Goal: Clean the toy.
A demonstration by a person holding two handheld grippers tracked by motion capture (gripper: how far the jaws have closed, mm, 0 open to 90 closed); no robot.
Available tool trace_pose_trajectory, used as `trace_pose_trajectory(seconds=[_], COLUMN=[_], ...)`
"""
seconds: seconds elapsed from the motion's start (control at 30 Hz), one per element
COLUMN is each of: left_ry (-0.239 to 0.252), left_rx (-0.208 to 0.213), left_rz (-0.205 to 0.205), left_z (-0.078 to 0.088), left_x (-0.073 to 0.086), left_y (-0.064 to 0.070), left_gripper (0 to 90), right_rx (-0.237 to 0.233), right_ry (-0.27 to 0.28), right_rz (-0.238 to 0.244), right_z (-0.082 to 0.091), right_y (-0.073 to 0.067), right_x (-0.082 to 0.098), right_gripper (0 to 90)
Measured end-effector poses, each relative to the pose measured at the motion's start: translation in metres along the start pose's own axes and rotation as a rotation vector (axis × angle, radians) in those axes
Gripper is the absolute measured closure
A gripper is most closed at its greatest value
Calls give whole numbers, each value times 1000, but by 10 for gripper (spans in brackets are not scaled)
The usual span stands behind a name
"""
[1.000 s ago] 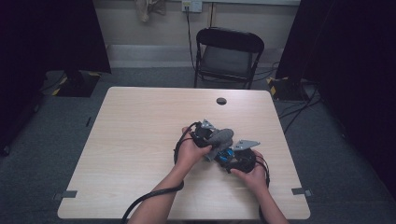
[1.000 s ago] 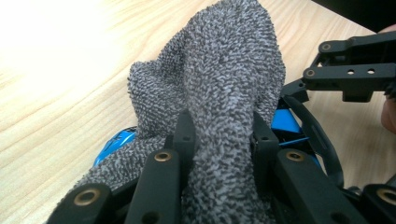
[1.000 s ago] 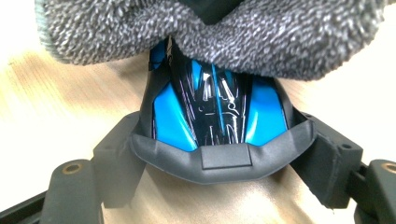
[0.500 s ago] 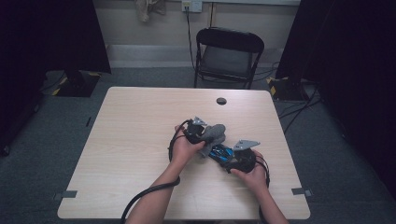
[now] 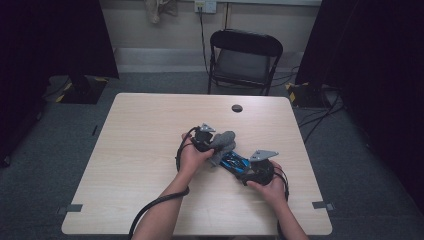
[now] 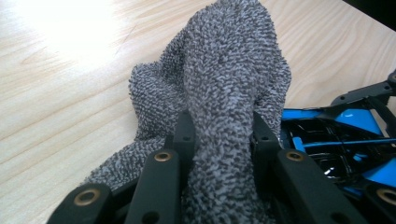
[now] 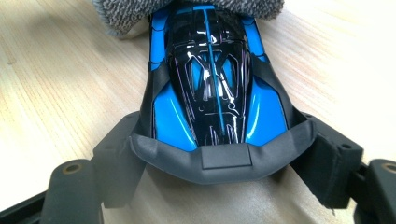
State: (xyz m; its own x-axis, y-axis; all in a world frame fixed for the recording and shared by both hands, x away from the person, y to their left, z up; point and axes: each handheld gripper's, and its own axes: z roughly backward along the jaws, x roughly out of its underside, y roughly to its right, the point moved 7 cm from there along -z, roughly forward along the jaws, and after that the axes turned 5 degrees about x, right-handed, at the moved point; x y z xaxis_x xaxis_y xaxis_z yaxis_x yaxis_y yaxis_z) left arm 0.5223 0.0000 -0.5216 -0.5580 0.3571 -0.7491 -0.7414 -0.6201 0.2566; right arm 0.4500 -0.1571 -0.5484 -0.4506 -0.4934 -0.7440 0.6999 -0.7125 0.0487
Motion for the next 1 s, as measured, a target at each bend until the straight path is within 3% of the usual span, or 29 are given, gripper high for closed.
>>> trace_pose_trajectory(seconds=[0.53,0.73,1.0], left_ry=[32,11,-18], left_rx=[-22,-64,-115], left_rz=[45,23,48], left_z=[2,9,20], left_x=[2,7,15], left_y=[-13,-22,-41], left_gripper=[710,710,711], right_rx=[0,0,0], right_ry=[-1,0,0], right_rz=[-1,0,0], right_z=[0,0,0], right_y=[0,0,0], right_x=[0,0,0], right_gripper=[244,244,244])
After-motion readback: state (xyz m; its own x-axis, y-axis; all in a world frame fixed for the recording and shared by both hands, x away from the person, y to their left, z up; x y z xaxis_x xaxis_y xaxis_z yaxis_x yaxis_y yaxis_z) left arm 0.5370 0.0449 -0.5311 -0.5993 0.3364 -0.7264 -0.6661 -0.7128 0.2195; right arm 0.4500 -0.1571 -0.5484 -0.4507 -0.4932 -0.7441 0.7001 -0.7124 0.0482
